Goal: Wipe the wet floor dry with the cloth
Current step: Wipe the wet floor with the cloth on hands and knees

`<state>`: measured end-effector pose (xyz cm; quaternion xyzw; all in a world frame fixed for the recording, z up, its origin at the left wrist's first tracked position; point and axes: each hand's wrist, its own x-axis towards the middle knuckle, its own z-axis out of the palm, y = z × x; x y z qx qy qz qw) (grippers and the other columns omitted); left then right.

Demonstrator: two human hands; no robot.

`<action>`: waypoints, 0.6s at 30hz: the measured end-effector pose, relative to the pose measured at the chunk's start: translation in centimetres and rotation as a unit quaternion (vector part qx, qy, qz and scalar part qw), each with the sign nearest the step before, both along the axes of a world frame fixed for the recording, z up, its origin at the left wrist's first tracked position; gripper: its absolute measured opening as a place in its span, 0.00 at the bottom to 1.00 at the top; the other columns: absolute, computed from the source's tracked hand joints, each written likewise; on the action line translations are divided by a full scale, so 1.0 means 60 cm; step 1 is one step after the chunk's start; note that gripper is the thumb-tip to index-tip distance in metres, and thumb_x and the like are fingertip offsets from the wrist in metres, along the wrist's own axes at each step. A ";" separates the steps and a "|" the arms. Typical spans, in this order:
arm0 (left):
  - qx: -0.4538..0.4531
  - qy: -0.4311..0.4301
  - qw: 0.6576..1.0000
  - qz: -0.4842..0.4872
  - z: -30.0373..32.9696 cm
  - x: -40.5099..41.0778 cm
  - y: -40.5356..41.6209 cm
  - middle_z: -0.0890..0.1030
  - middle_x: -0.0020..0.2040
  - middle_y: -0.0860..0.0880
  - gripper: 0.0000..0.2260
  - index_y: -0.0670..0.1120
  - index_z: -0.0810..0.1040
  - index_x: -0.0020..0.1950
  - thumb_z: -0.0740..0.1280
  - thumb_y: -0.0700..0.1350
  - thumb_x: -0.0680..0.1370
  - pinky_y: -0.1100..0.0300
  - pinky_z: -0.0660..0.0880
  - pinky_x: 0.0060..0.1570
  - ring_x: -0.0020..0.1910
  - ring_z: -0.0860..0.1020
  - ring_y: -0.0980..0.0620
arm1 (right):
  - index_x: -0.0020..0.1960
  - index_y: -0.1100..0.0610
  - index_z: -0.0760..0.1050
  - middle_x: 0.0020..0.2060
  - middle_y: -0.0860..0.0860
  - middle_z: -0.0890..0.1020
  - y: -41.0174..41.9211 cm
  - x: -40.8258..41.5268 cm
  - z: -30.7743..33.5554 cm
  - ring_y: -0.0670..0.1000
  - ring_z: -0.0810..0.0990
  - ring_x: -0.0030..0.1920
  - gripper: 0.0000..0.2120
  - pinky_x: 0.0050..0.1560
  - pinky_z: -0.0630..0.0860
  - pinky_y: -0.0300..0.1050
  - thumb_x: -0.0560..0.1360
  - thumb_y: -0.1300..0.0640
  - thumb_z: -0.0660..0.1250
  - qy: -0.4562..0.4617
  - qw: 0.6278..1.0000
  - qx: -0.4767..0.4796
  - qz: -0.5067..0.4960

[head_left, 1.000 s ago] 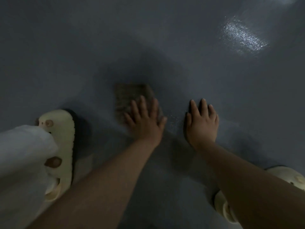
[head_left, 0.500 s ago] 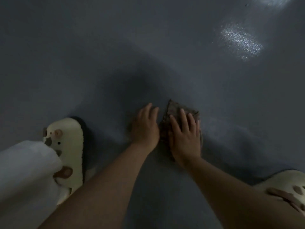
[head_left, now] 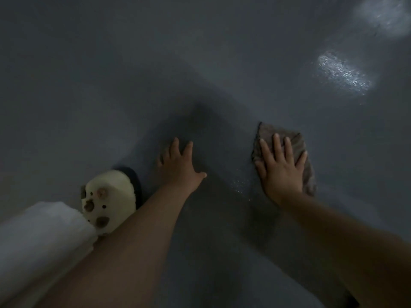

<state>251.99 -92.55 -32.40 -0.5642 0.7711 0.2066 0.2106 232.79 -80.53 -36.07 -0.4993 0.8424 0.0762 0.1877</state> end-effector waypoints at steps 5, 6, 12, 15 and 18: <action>-0.053 0.086 0.993 0.063 -0.008 0.007 -0.021 0.60 0.75 0.49 0.25 0.51 0.62 0.74 0.64 0.50 0.78 0.51 0.56 0.70 0.73 0.60 0.47 | 0.78 0.47 0.43 0.77 0.51 0.43 -0.067 0.052 0.000 0.57 0.39 0.76 0.27 0.70 0.36 0.65 0.81 0.43 0.44 -0.028 1.000 -0.011 -0.006; -0.063 0.096 0.991 0.066 -0.008 0.011 -0.029 0.62 0.74 0.50 0.24 0.50 0.64 0.73 0.63 0.48 0.78 0.52 0.58 0.68 0.71 0.62 0.47 | 0.78 0.48 0.47 0.77 0.52 0.47 -0.062 0.078 -0.003 0.58 0.43 0.76 0.27 0.70 0.38 0.64 0.81 0.42 0.45 -0.029 0.998 -0.026 0.057; -0.077 0.040 0.992 0.090 0.005 0.037 -0.106 0.56 0.76 0.45 0.33 0.52 0.56 0.76 0.68 0.48 0.75 0.49 0.56 0.70 0.73 0.56 0.42 | 0.70 0.46 0.69 0.70 0.51 0.71 -0.075 0.111 -0.023 0.58 0.67 0.70 0.25 0.67 0.54 0.65 0.76 0.40 0.50 -0.047 0.910 -0.063 0.407; 0.005 -0.028 0.996 0.083 0.012 0.047 -0.145 0.44 0.77 0.42 0.49 0.55 0.45 0.78 0.75 0.56 0.68 0.44 0.49 0.72 0.76 0.46 0.40 | 0.68 0.42 0.70 0.70 0.51 0.71 -0.146 0.055 -0.030 0.59 0.68 0.70 0.24 0.67 0.55 0.71 0.77 0.39 0.49 -0.021 0.882 -0.063 0.468; 0.032 -0.053 0.996 0.062 0.009 0.058 -0.165 0.40 0.77 0.42 0.56 0.57 0.41 0.77 0.78 0.57 0.62 0.43 0.47 0.73 0.76 0.43 0.41 | 0.72 0.40 0.62 0.74 0.51 0.63 -0.233 0.016 -0.023 0.60 0.58 0.74 0.27 0.63 0.45 0.76 0.77 0.38 0.42 0.010 0.919 -0.050 0.391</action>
